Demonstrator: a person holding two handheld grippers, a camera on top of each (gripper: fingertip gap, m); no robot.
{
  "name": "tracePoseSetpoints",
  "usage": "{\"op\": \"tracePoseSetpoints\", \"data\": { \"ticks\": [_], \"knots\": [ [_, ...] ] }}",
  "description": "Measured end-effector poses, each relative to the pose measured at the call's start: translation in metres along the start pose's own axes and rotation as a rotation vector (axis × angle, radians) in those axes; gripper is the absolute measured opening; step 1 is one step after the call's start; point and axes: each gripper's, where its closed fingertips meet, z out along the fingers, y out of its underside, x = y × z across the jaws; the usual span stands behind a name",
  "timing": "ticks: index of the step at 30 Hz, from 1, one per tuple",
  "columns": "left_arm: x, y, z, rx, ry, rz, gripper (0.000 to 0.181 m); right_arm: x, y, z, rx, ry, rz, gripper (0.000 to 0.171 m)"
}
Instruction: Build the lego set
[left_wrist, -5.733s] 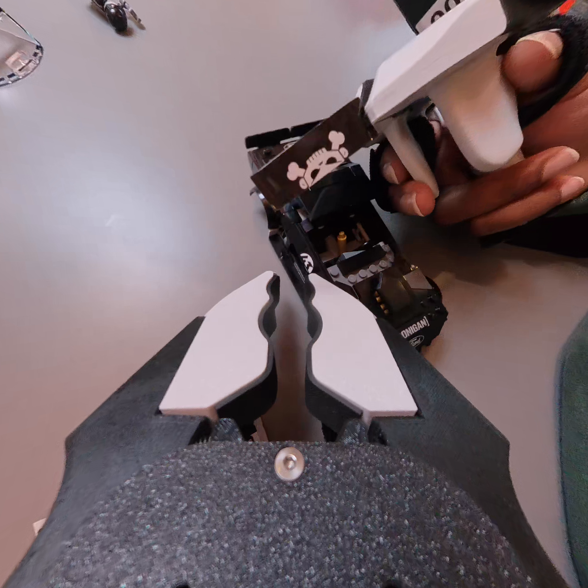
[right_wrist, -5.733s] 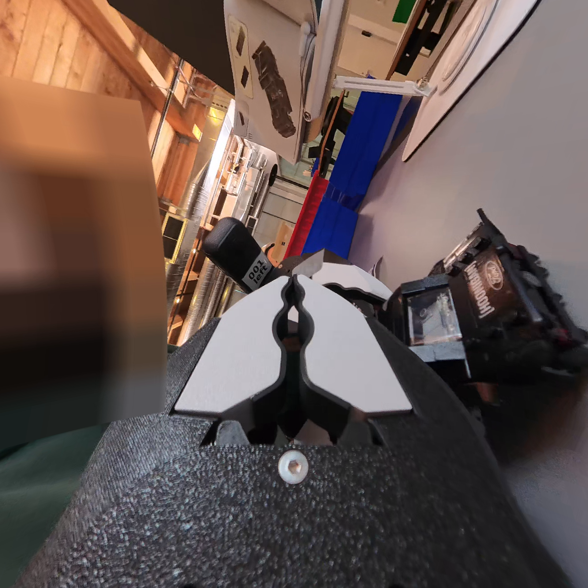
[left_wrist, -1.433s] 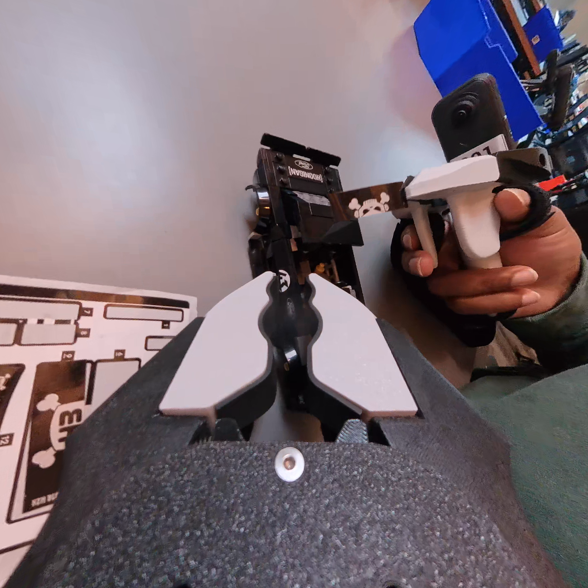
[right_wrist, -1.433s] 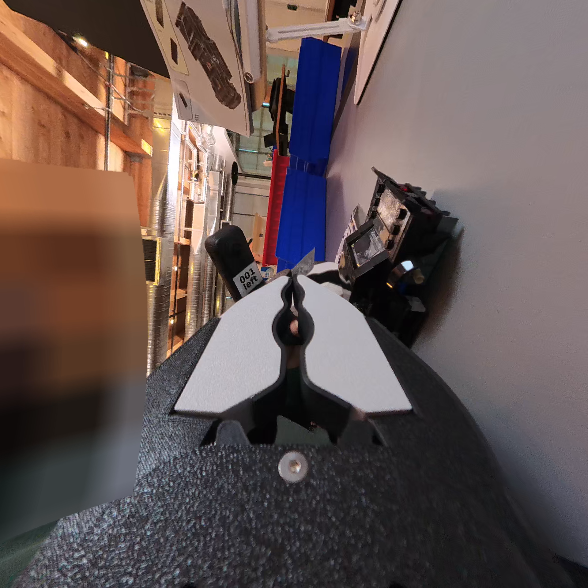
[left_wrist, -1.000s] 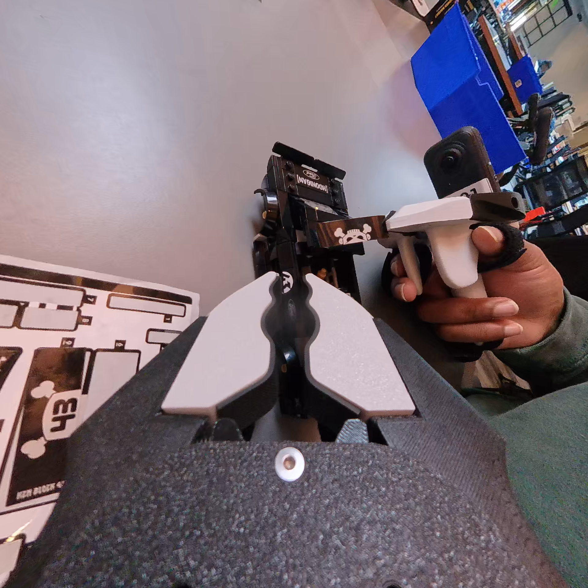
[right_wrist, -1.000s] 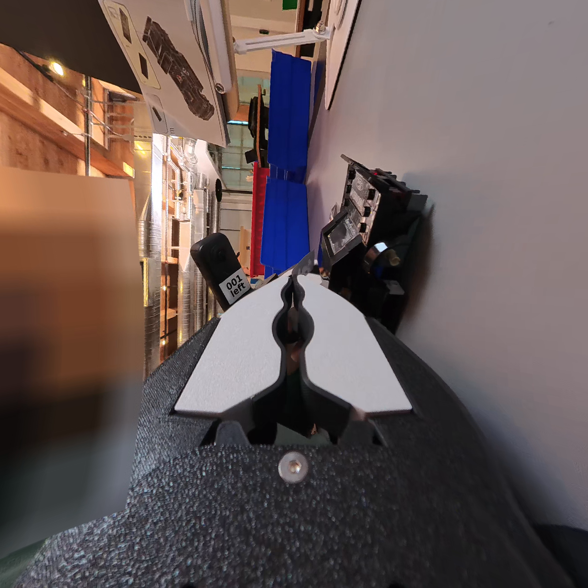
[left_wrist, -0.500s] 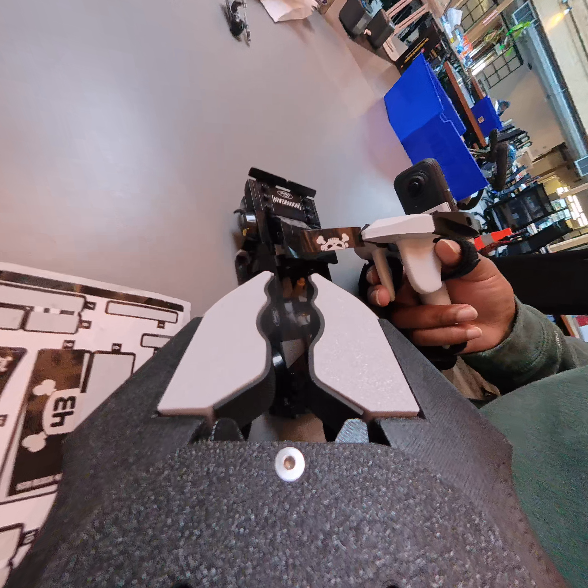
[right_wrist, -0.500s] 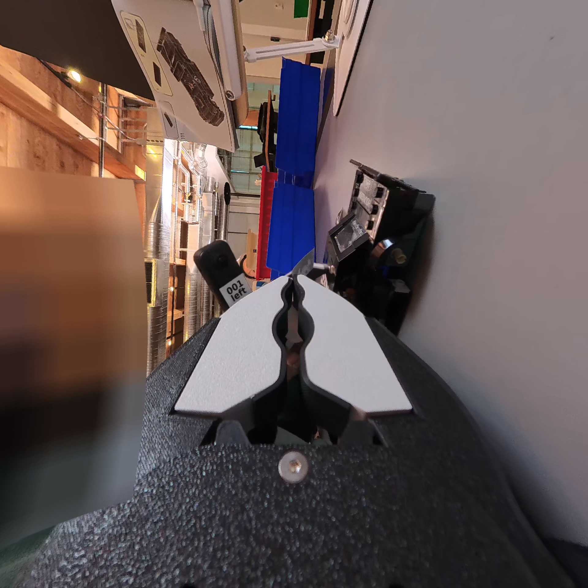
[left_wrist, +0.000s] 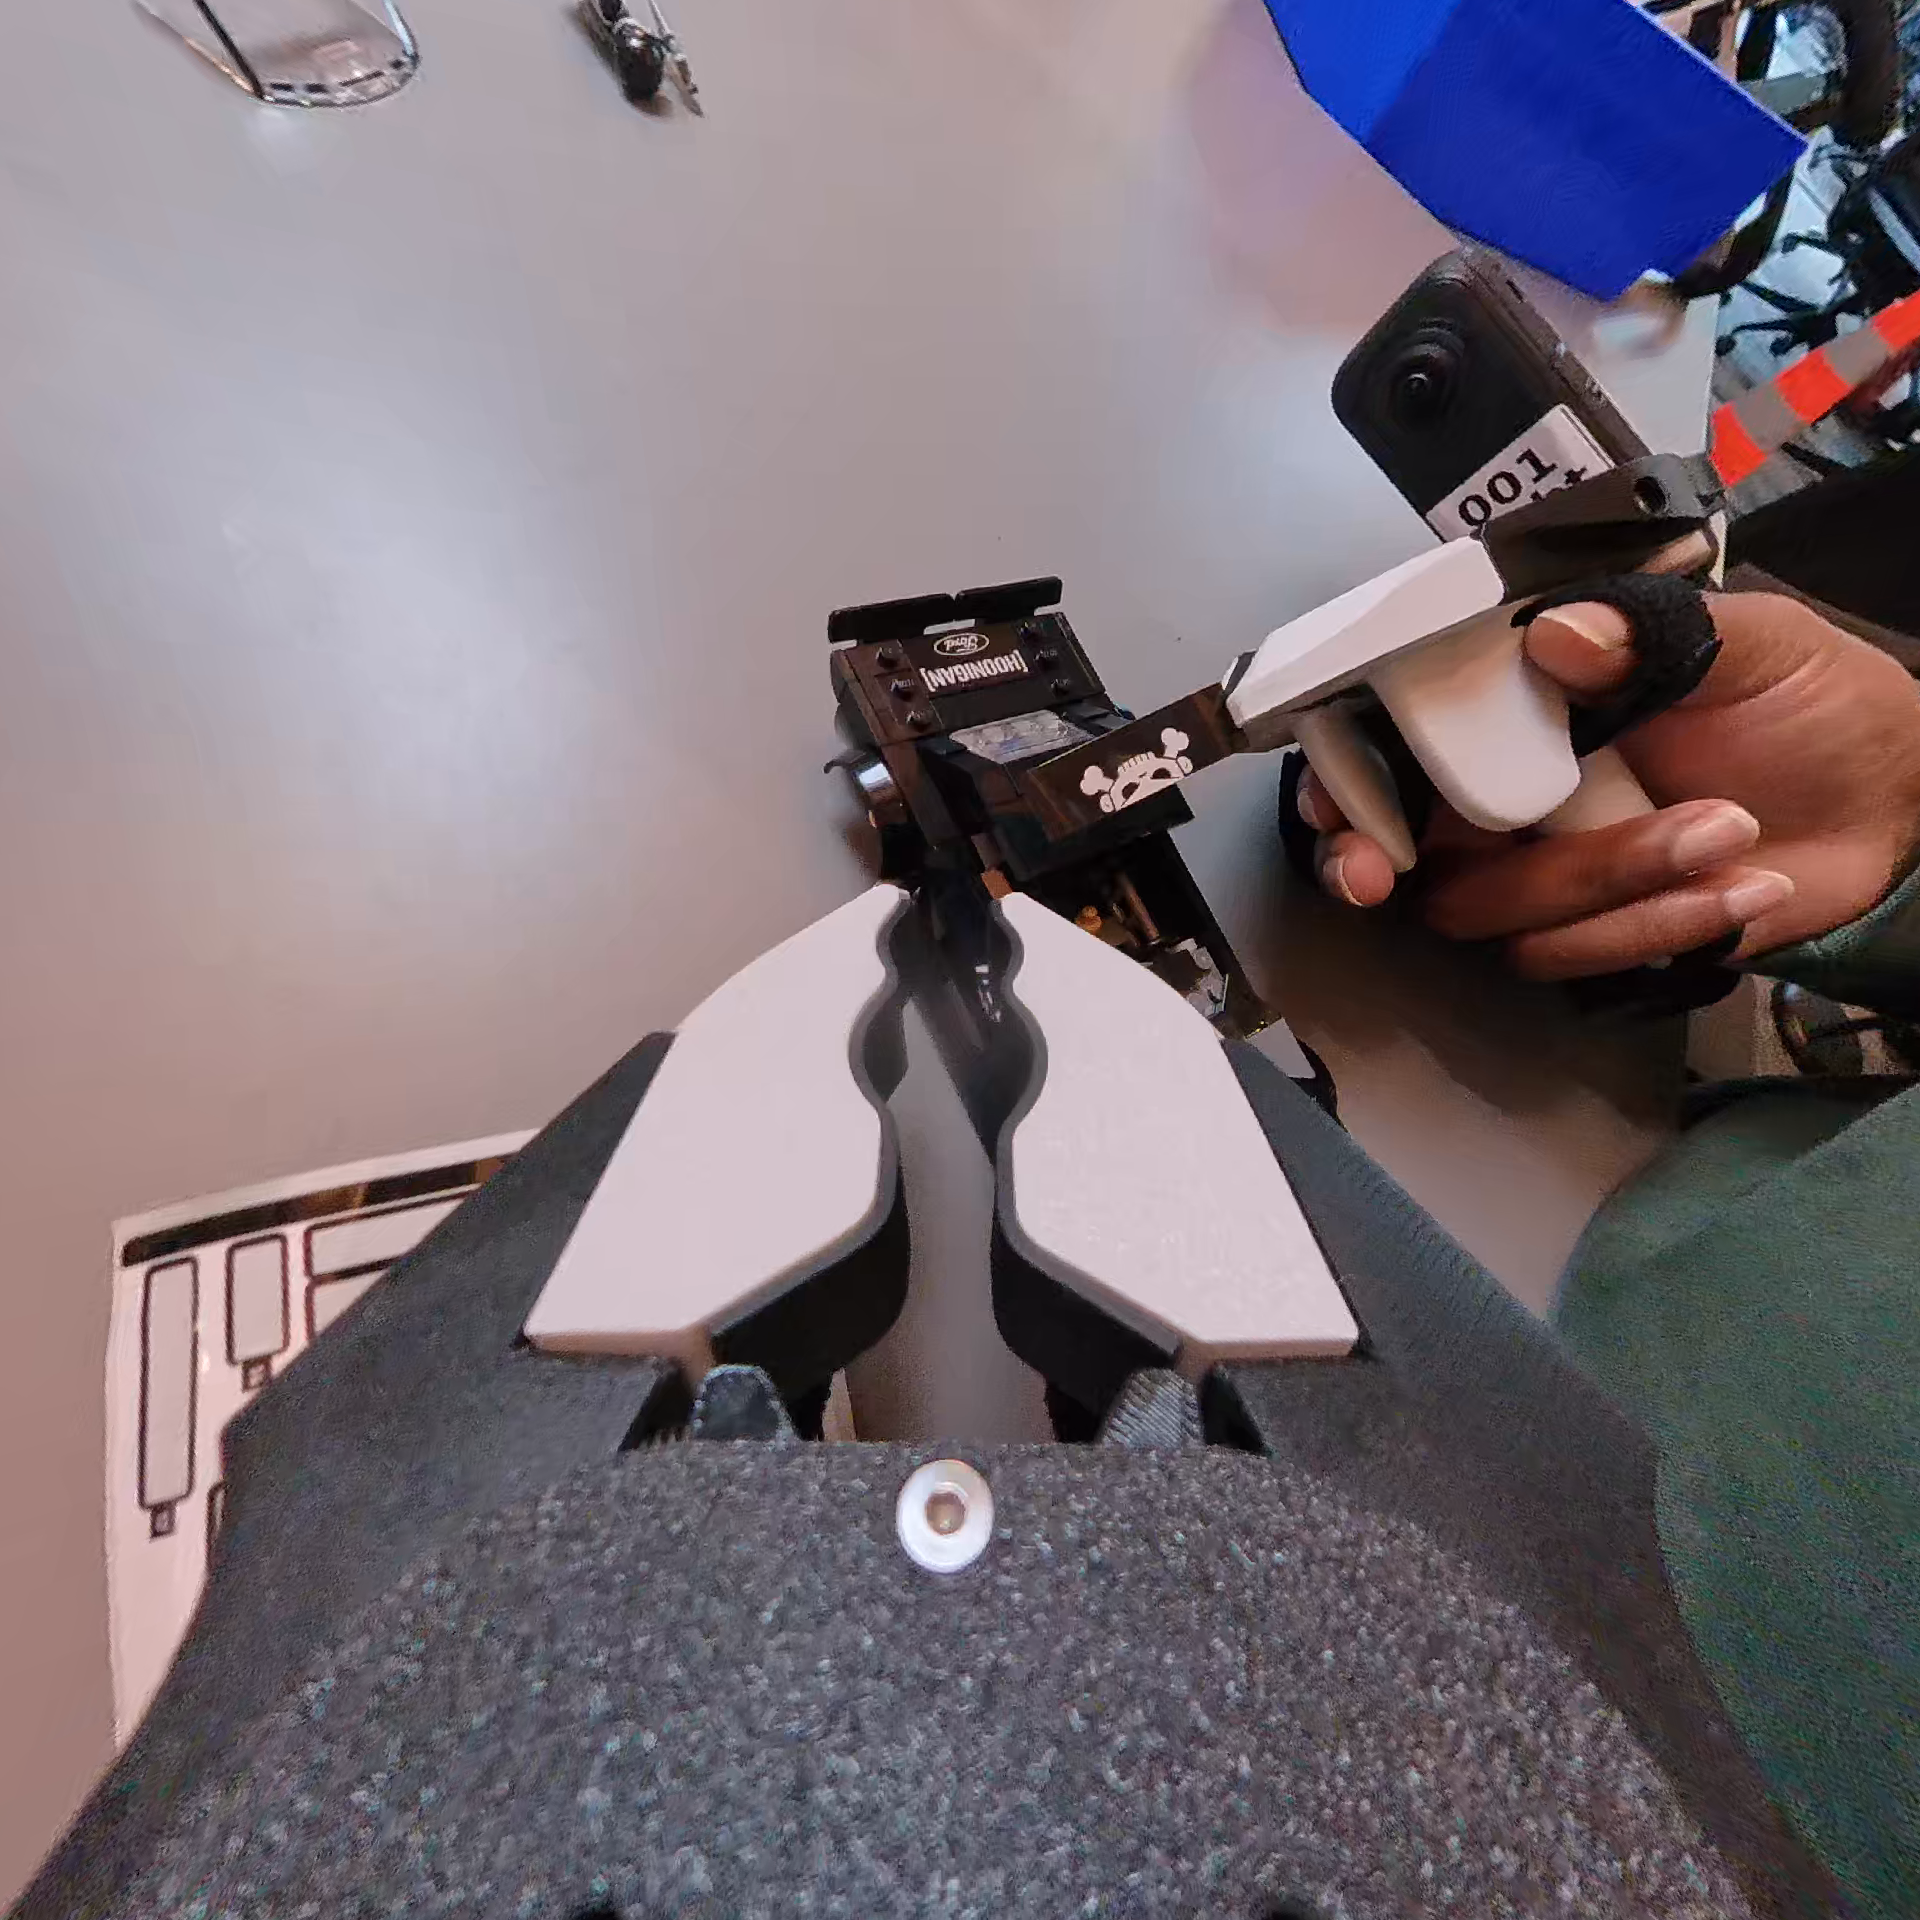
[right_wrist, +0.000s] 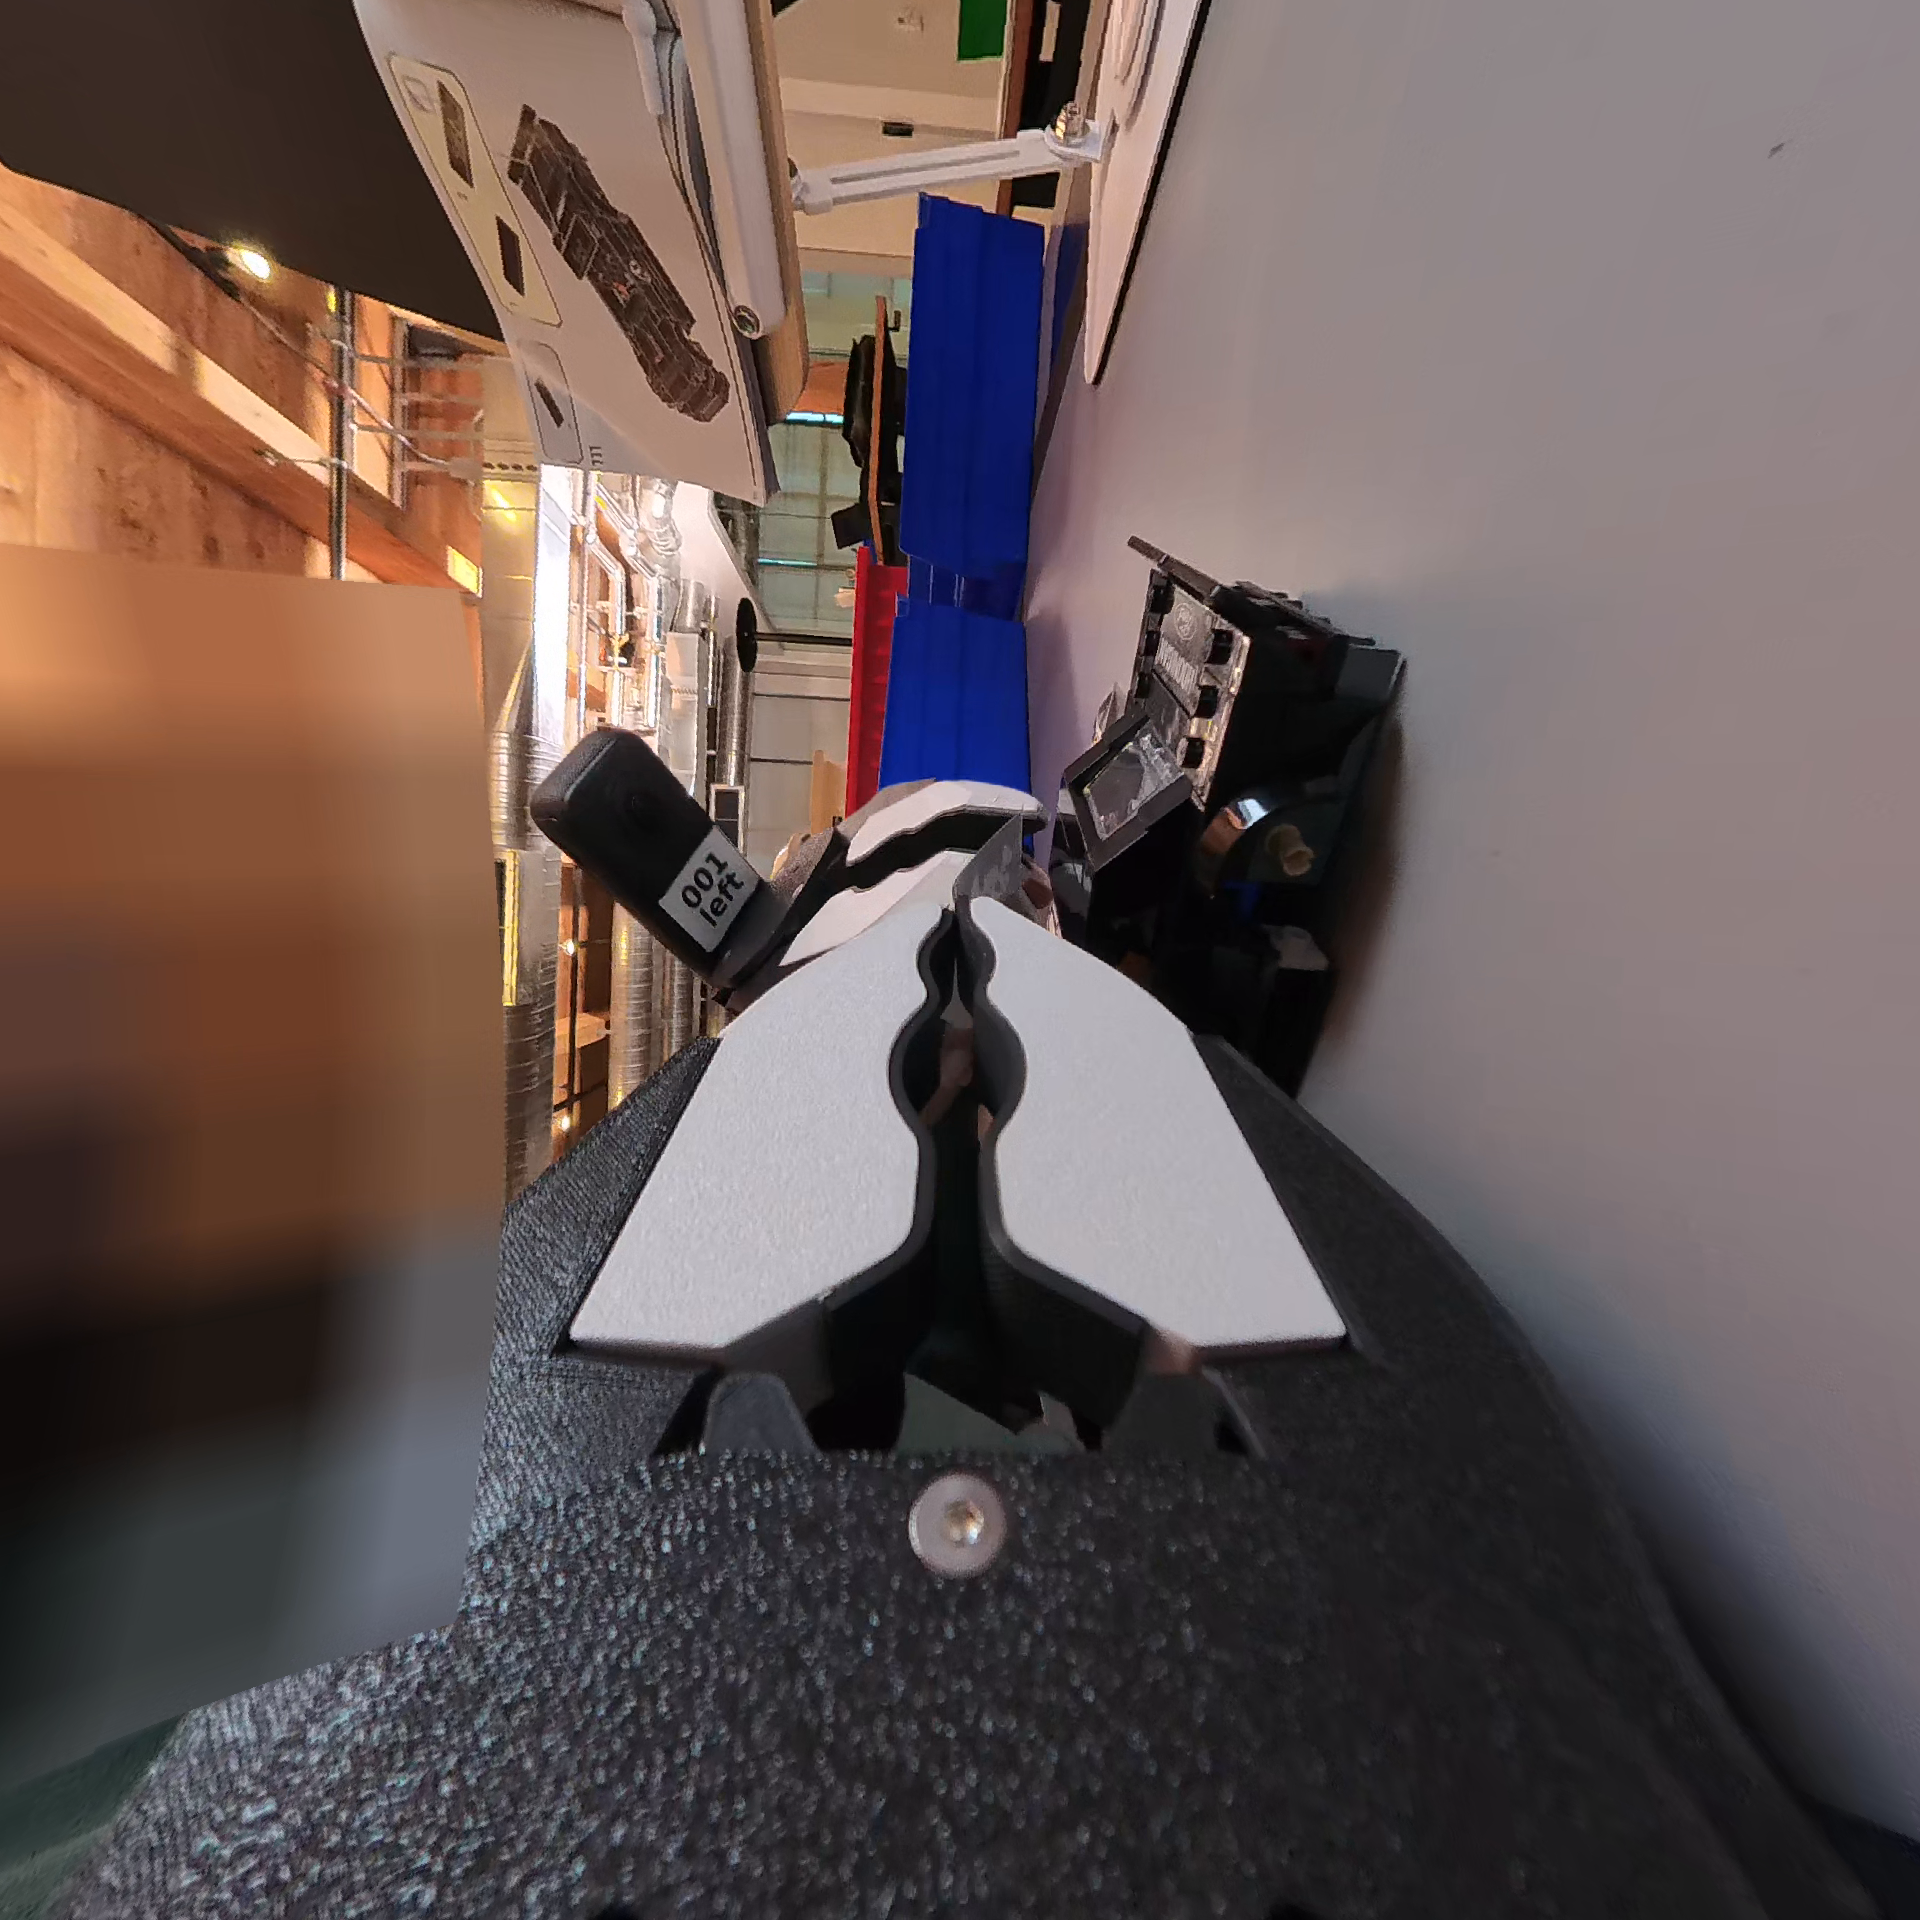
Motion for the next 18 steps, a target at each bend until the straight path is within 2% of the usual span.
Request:
{"op": "tracePoseSetpoints", "data": {
  "ticks": [7,18],
  "knots": [
    [0.0036,-0.0042,0.0071,0.000,0.058,-0.010,0.011,0.0015,0.0005,0.0005,-0.004,0.005,0.002,0.000],
    [0.0059,-0.0090,0.0082,0.011,0.064,0.020,0.001,0.0029,0.0001,0.0012,-0.002,0.008,0.012,0.000]
  ]
}}
